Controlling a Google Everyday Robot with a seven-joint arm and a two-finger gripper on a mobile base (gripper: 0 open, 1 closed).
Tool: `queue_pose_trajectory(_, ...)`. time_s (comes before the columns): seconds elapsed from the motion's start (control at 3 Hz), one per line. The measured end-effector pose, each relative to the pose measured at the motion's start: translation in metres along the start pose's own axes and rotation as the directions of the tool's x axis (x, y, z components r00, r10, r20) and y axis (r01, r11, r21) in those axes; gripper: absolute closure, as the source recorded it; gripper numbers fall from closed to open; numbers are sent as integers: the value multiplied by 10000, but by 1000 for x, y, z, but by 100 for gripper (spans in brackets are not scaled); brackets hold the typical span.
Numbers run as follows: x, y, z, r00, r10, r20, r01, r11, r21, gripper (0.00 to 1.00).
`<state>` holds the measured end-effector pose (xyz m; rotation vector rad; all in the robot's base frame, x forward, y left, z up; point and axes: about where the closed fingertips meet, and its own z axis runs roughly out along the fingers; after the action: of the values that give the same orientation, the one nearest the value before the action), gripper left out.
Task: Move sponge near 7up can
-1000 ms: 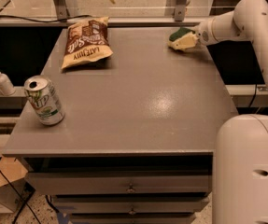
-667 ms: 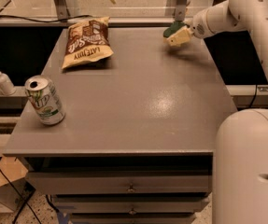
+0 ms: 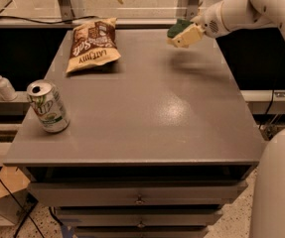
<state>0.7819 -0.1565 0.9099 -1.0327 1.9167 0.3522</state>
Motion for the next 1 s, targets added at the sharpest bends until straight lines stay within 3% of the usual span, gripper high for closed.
queue_pose_trajectory(0.33,-5,2,6,9997,-193,-154,190,9997,-170,100)
queue_pose_trajectory(0.67,-20,42,6,9908,-1308,-340,1264,9860,-1086,100)
queue_pose_trajectory(1.0,-28,111,1,9581,-2860,-126,2746,9305,-2424,100)
